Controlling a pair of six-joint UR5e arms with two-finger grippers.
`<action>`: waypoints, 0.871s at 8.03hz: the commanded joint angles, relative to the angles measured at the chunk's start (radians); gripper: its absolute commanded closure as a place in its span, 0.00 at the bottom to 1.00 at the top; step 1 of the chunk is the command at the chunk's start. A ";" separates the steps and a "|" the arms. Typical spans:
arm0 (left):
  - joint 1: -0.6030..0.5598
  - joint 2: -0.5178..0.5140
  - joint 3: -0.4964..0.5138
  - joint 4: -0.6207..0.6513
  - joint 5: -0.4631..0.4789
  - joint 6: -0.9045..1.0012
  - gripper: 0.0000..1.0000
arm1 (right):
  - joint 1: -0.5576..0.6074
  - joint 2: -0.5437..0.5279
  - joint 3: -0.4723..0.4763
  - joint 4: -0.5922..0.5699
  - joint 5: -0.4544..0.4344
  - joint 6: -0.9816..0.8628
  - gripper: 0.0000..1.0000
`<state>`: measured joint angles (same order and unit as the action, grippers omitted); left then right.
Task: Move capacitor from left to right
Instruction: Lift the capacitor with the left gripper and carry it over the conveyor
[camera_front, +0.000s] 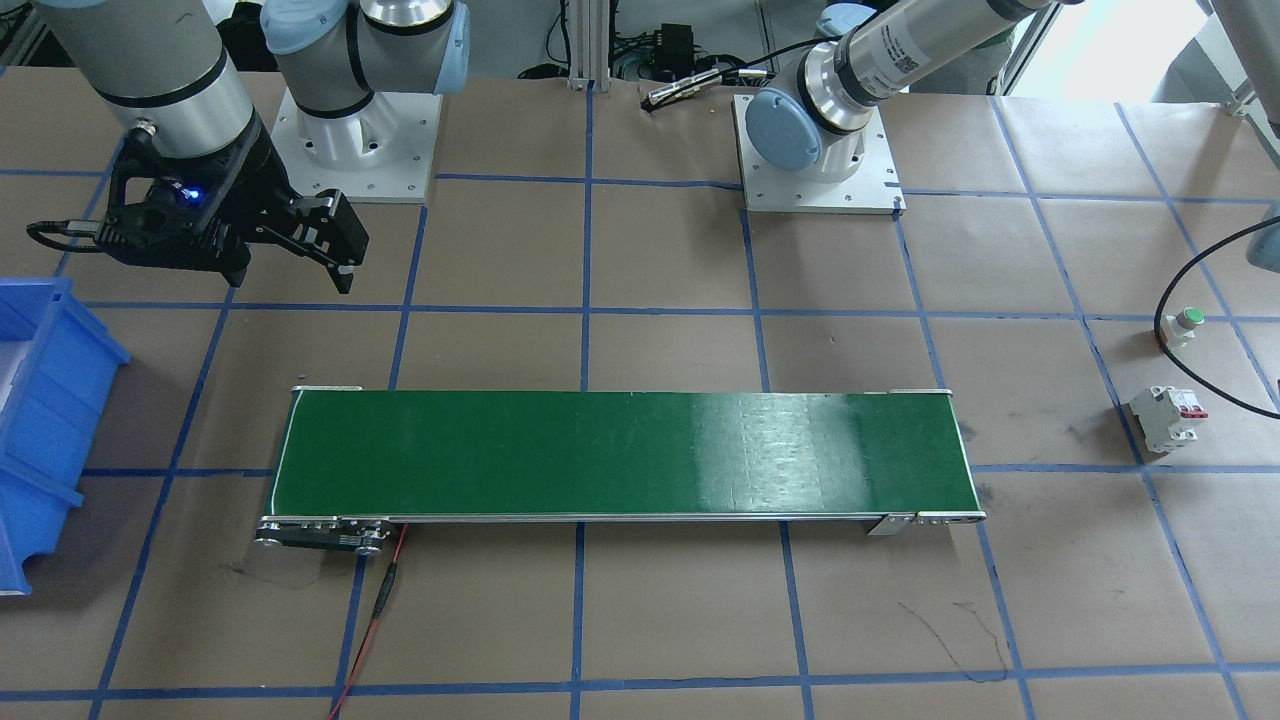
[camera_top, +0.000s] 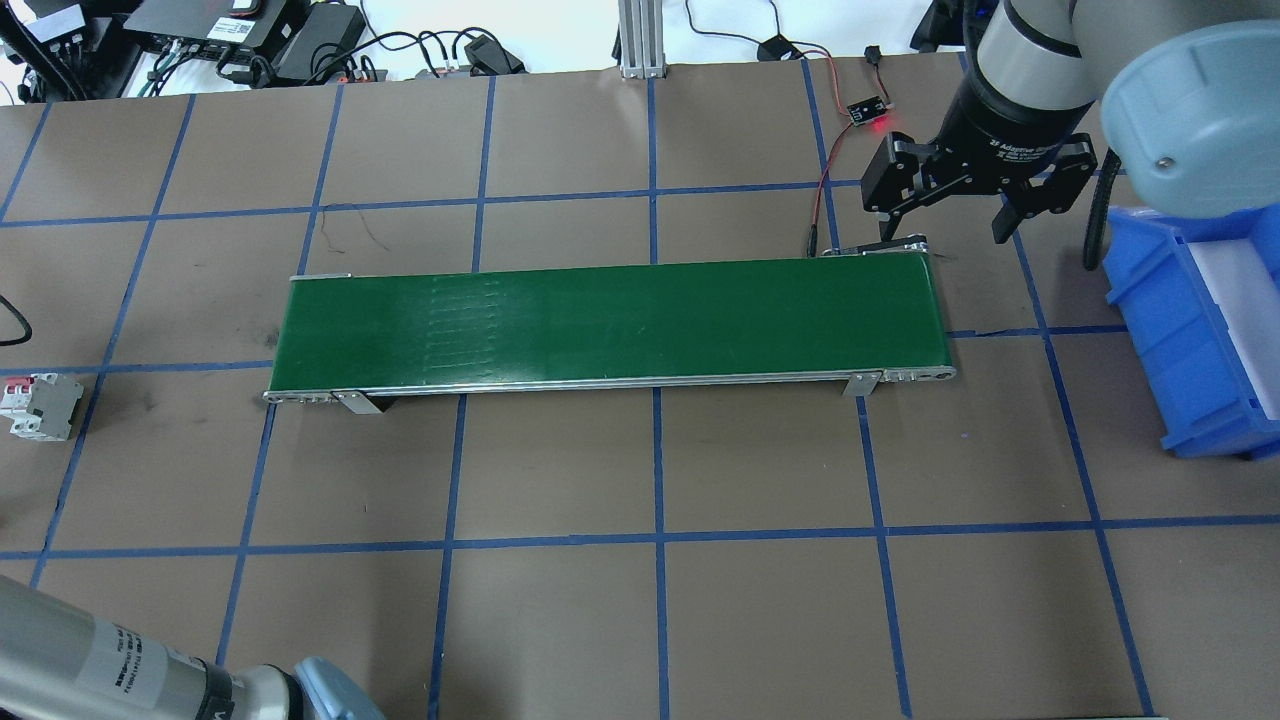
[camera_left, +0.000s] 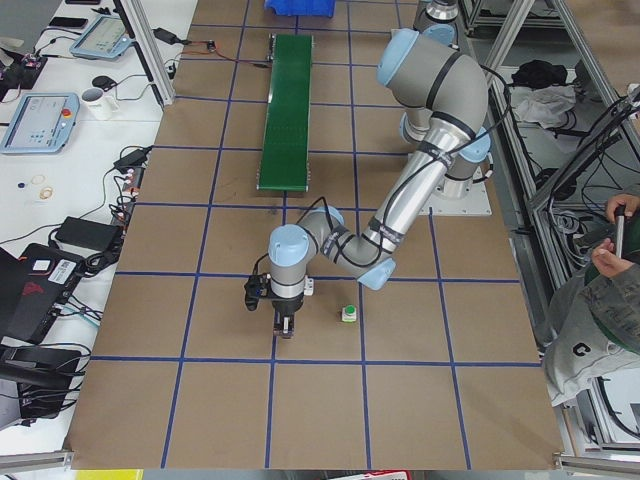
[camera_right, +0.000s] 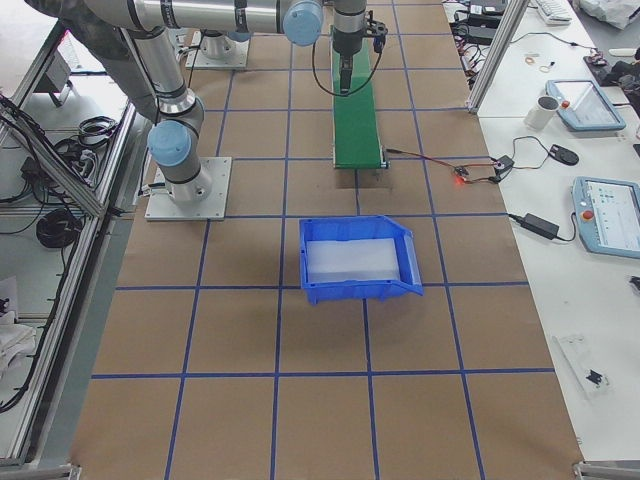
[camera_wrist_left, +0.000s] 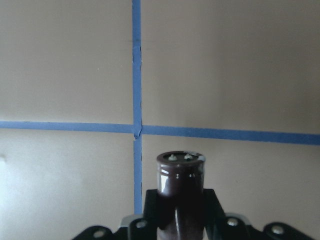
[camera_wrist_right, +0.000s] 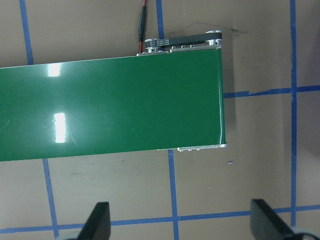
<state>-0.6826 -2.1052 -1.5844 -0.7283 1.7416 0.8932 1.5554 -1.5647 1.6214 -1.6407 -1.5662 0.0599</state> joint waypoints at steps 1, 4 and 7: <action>-0.144 0.161 -0.003 -0.202 0.065 -0.237 1.00 | -0.001 0.000 0.000 0.001 0.000 0.001 0.00; -0.403 0.246 -0.005 -0.421 0.079 -0.653 1.00 | 0.000 0.000 0.000 -0.001 0.002 0.002 0.00; -0.431 0.310 -0.005 -0.627 0.142 -0.588 1.00 | 0.000 0.000 0.000 -0.001 0.002 0.002 0.00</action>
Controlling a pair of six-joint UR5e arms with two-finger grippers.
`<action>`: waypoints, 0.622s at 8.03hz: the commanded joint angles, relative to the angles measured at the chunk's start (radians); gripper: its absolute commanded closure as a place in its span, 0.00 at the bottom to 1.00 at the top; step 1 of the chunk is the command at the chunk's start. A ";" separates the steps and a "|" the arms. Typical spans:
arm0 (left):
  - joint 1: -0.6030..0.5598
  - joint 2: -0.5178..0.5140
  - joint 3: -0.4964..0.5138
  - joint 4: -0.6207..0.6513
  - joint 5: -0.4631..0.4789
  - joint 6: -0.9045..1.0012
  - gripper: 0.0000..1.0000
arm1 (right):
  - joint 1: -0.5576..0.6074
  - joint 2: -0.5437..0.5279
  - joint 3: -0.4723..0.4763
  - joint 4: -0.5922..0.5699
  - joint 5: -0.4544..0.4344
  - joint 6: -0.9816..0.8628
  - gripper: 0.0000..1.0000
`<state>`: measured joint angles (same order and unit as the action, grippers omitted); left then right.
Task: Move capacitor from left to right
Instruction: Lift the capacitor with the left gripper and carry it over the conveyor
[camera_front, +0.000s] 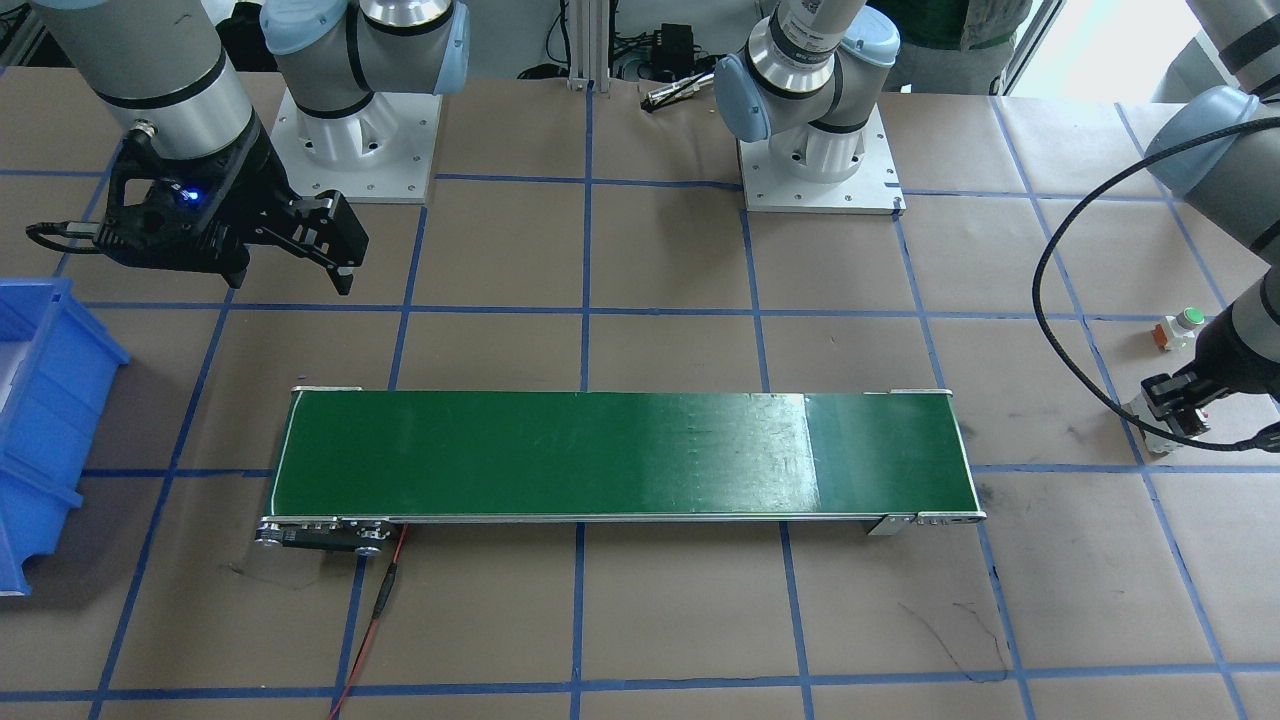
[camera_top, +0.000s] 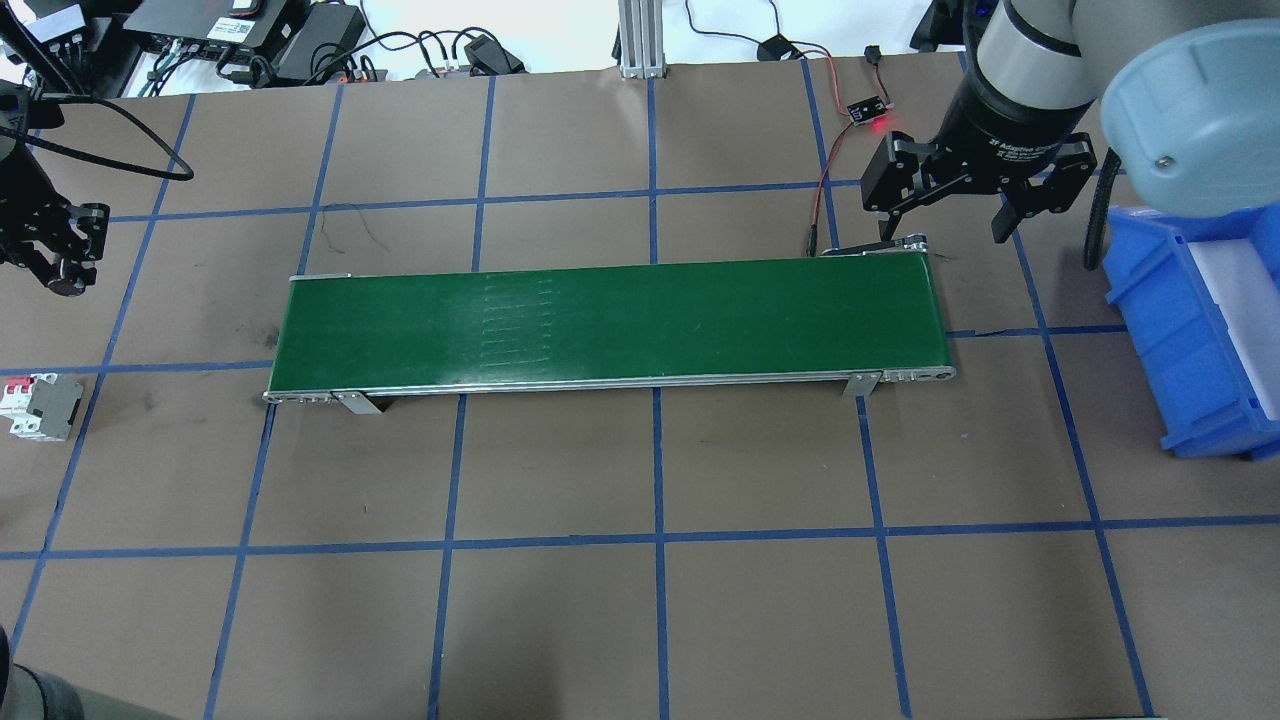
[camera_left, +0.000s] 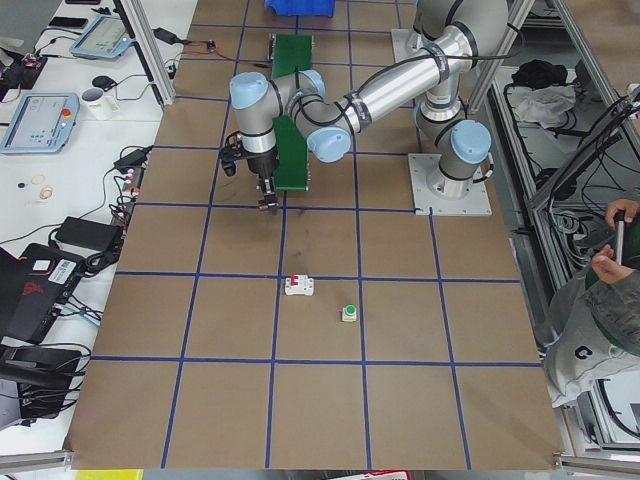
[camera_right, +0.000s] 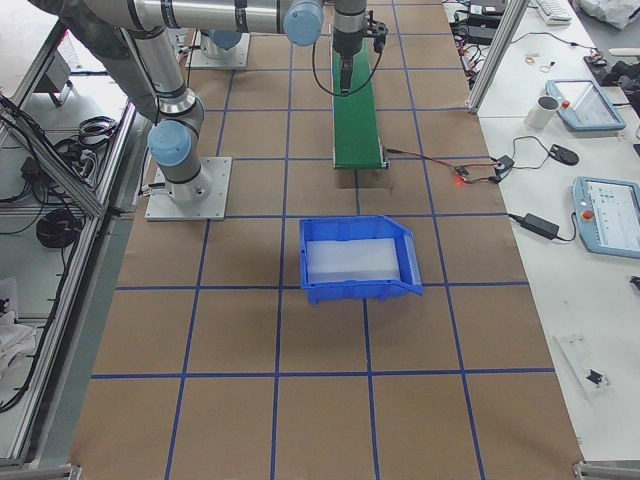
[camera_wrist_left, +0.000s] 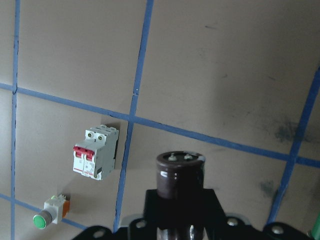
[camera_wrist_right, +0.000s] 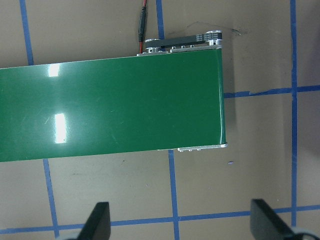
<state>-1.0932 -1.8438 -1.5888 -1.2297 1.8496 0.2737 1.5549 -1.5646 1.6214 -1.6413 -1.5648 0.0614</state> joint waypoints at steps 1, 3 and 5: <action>-0.033 0.084 -0.002 -0.242 0.028 0.026 1.00 | 0.001 0.000 0.000 0.000 0.000 0.000 0.00; -0.066 0.100 0.007 -0.272 0.034 0.024 0.89 | 0.001 0.001 0.000 0.000 0.000 0.000 0.00; -0.128 0.090 0.007 -0.271 0.027 -0.031 0.85 | 0.001 0.000 0.000 0.000 0.000 0.000 0.00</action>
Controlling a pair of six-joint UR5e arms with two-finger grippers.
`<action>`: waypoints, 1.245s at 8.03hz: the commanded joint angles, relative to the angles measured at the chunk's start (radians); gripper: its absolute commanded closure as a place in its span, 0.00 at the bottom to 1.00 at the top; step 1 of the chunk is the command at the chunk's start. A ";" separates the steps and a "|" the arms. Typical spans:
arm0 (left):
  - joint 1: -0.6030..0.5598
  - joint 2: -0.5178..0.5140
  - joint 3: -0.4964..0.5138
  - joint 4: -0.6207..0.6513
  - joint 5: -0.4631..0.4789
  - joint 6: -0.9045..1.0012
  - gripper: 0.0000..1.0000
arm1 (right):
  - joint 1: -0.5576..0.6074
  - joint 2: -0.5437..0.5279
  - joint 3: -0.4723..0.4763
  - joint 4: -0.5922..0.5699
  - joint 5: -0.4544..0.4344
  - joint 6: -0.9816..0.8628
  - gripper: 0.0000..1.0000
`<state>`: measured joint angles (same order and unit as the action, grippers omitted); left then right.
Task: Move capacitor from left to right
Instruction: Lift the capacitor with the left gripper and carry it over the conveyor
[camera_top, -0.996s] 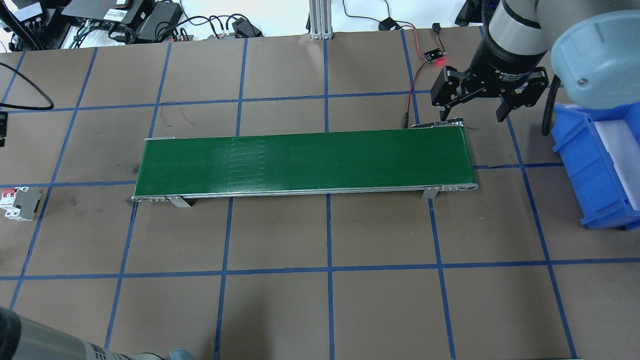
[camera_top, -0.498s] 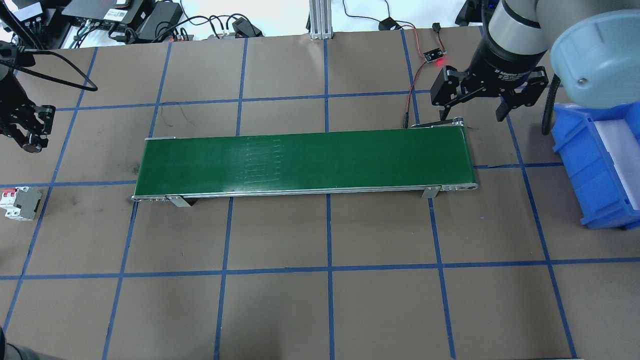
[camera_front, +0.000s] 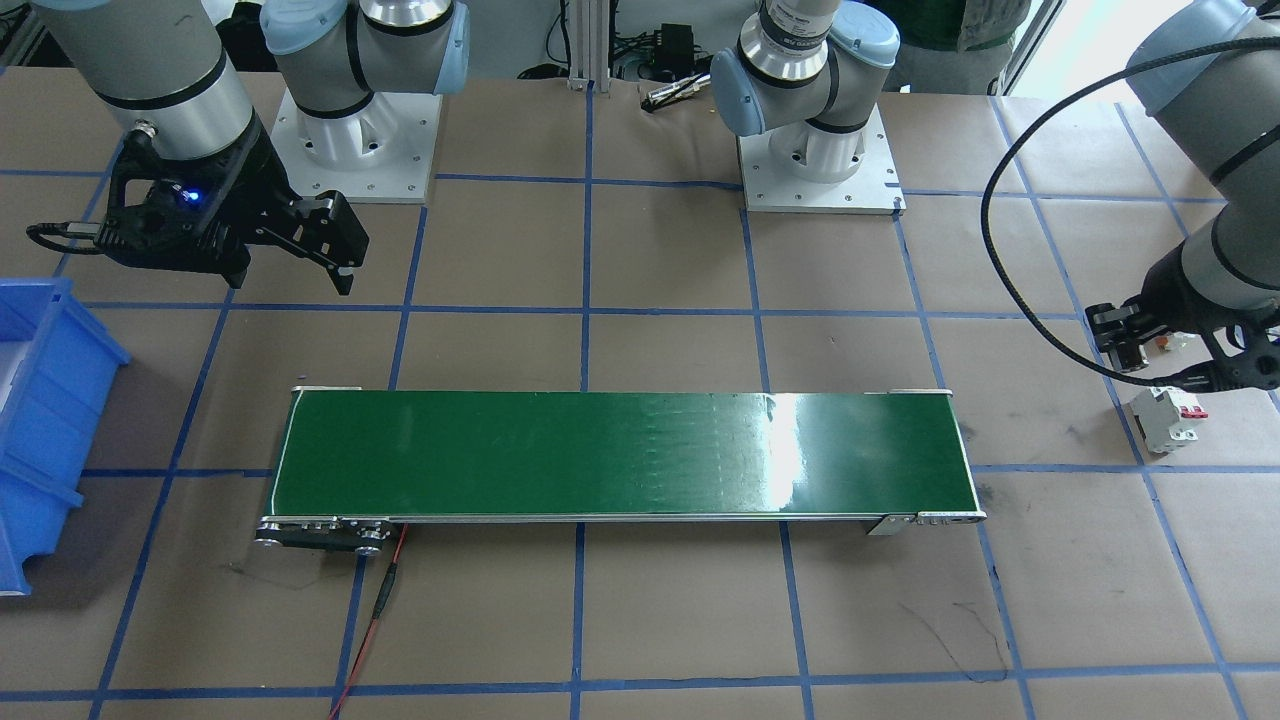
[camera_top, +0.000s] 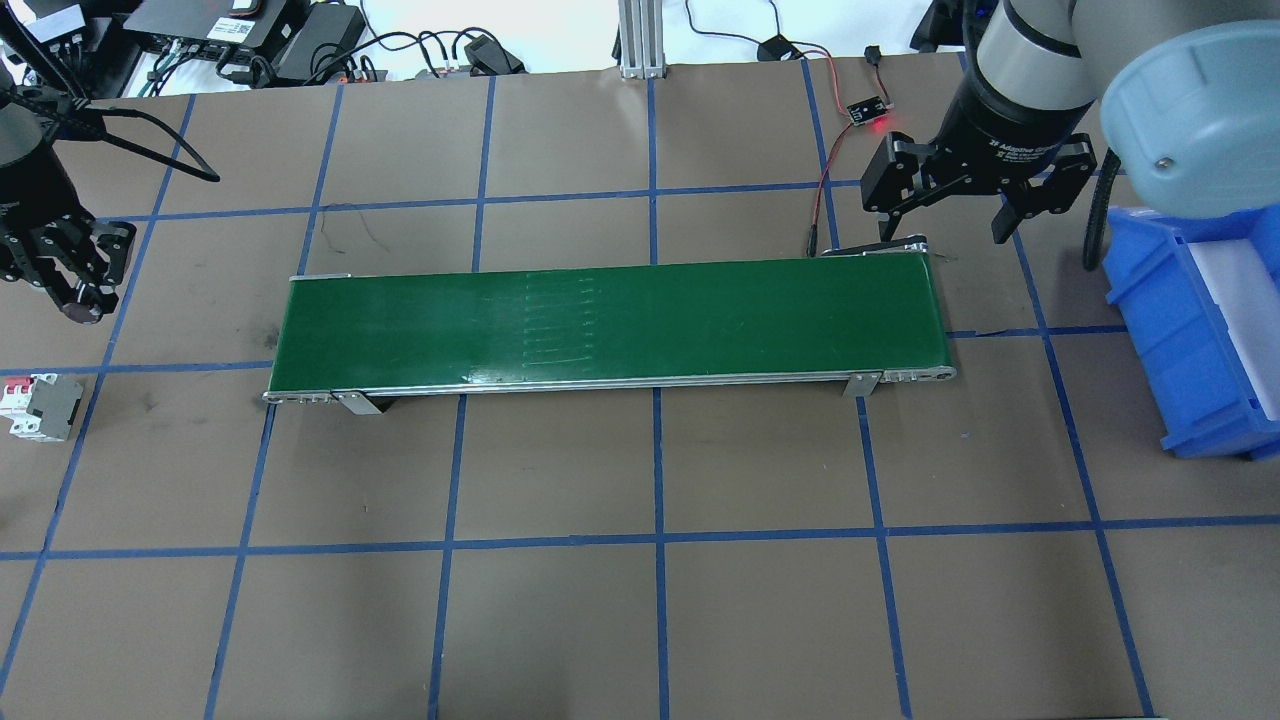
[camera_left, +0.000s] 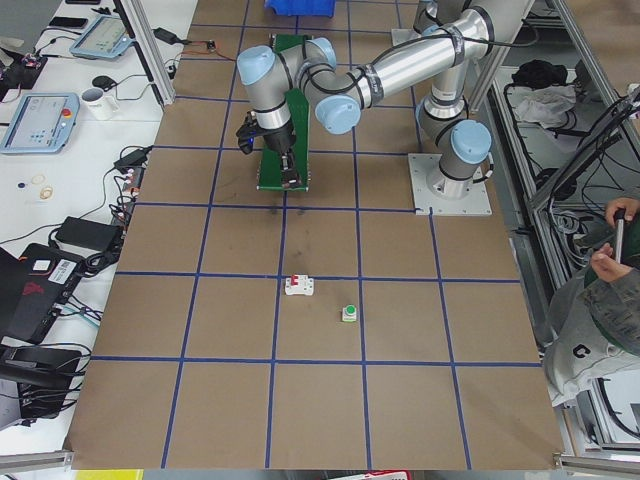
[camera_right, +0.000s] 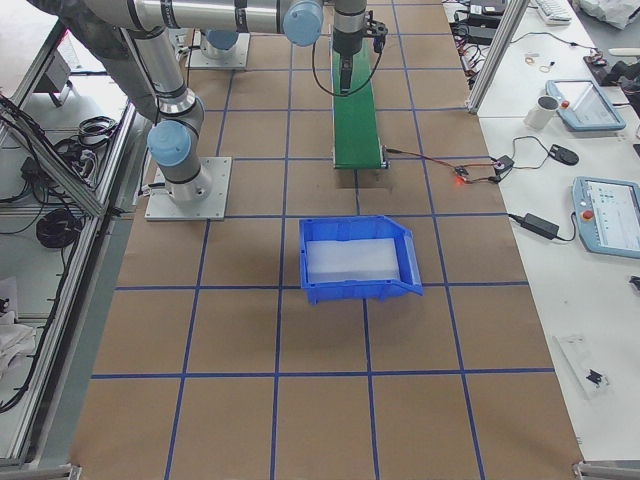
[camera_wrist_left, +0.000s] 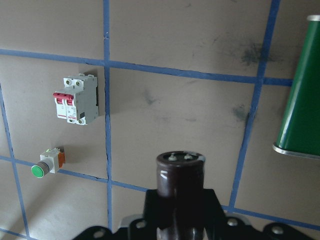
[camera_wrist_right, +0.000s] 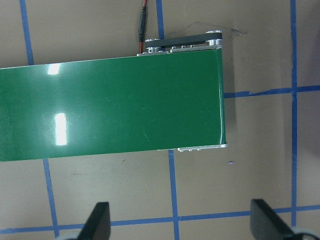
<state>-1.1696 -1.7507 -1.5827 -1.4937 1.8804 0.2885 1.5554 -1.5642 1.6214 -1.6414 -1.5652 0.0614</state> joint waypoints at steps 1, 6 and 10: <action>-0.070 -0.007 -0.005 -0.007 -0.010 -0.078 0.80 | 0.000 0.000 0.000 0.000 -0.001 0.000 0.00; -0.197 -0.122 0.000 0.093 -0.092 -0.227 0.45 | -0.002 0.001 0.000 -0.011 0.001 -0.002 0.00; -0.215 -0.158 0.003 0.105 -0.164 -0.258 0.53 | -0.002 0.004 0.000 -0.009 0.001 -0.002 0.00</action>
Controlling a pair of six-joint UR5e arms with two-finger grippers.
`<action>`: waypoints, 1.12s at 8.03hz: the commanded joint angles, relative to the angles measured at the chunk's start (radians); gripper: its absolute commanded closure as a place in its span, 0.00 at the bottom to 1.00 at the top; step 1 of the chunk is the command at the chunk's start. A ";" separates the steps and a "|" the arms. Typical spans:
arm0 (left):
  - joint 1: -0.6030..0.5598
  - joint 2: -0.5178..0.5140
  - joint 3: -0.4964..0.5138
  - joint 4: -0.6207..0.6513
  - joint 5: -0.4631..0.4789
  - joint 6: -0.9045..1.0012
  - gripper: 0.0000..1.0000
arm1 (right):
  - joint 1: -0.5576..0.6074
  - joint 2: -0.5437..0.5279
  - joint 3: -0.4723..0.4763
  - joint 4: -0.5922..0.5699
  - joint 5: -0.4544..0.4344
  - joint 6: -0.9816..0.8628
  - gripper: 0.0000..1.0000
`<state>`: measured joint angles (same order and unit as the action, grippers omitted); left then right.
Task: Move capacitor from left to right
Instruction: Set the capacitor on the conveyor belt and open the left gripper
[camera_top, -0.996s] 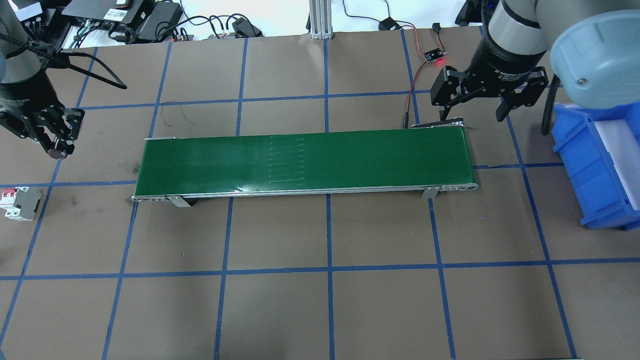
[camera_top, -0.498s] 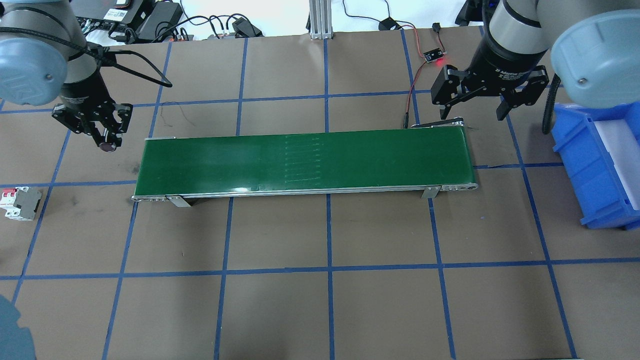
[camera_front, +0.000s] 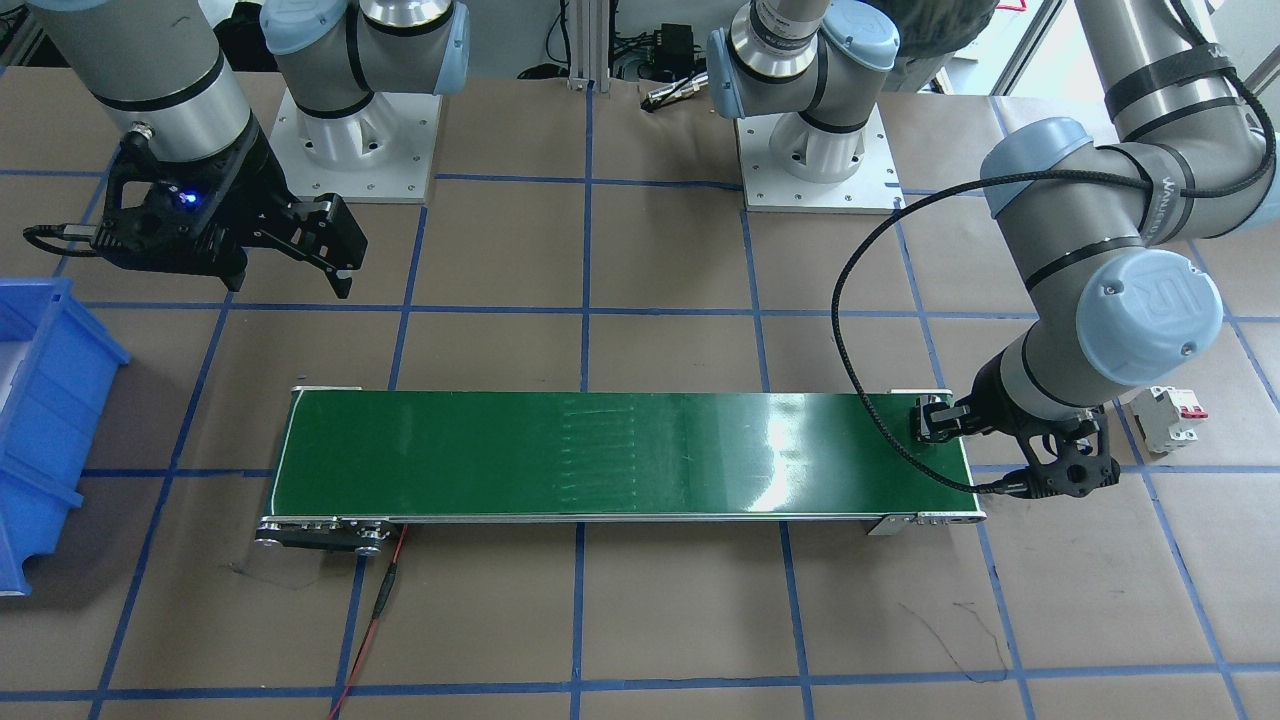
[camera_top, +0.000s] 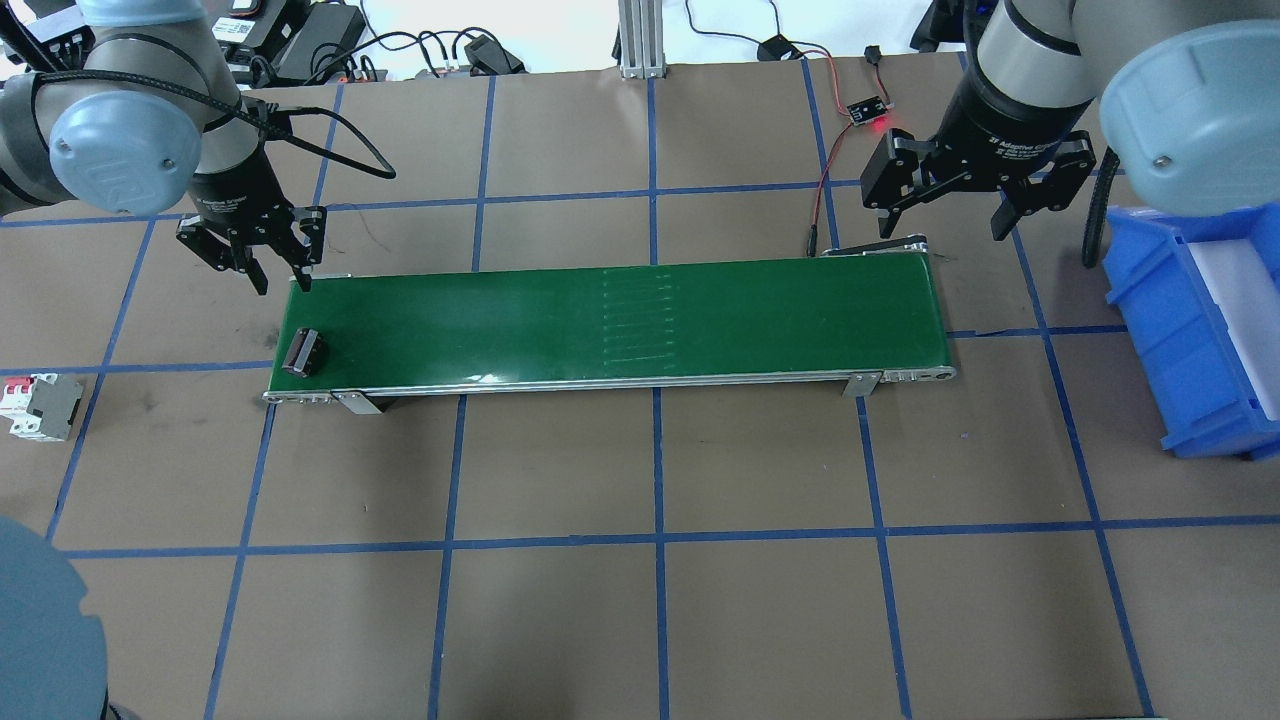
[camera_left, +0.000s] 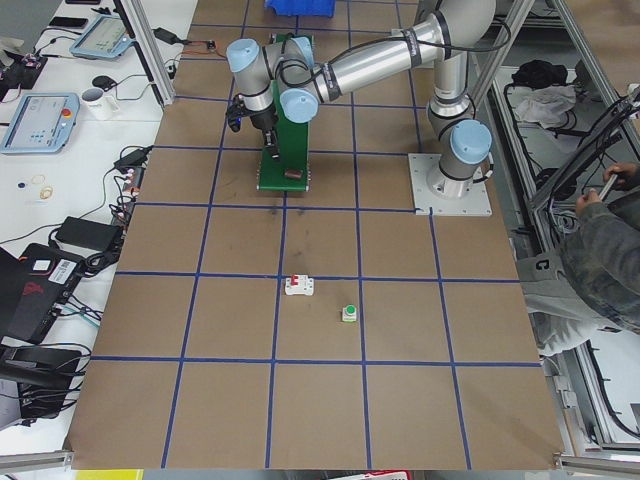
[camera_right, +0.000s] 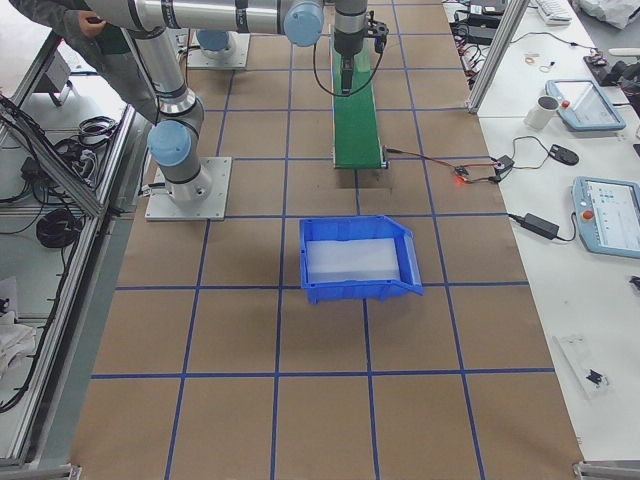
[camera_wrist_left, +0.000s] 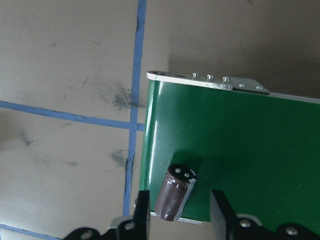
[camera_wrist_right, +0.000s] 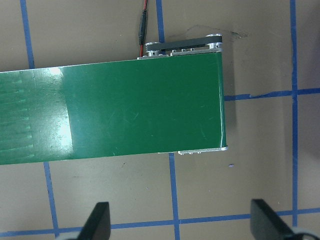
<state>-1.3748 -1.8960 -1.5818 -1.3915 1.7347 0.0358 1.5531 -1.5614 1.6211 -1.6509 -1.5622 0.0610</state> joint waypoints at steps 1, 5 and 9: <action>-0.013 -0.014 0.002 0.005 -0.018 -0.002 0.27 | 0.001 0.001 0.000 0.000 0.001 0.000 0.00; -0.003 -0.017 0.051 0.003 -0.064 0.009 0.00 | 0.001 0.003 0.000 0.003 -0.001 -0.001 0.00; 0.046 -0.011 0.105 0.005 -0.058 0.013 0.00 | 0.001 0.003 0.000 0.006 0.001 0.000 0.00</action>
<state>-1.3603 -1.9176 -1.4865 -1.3882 1.6722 0.0473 1.5540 -1.5585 1.6214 -1.6462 -1.5637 0.0599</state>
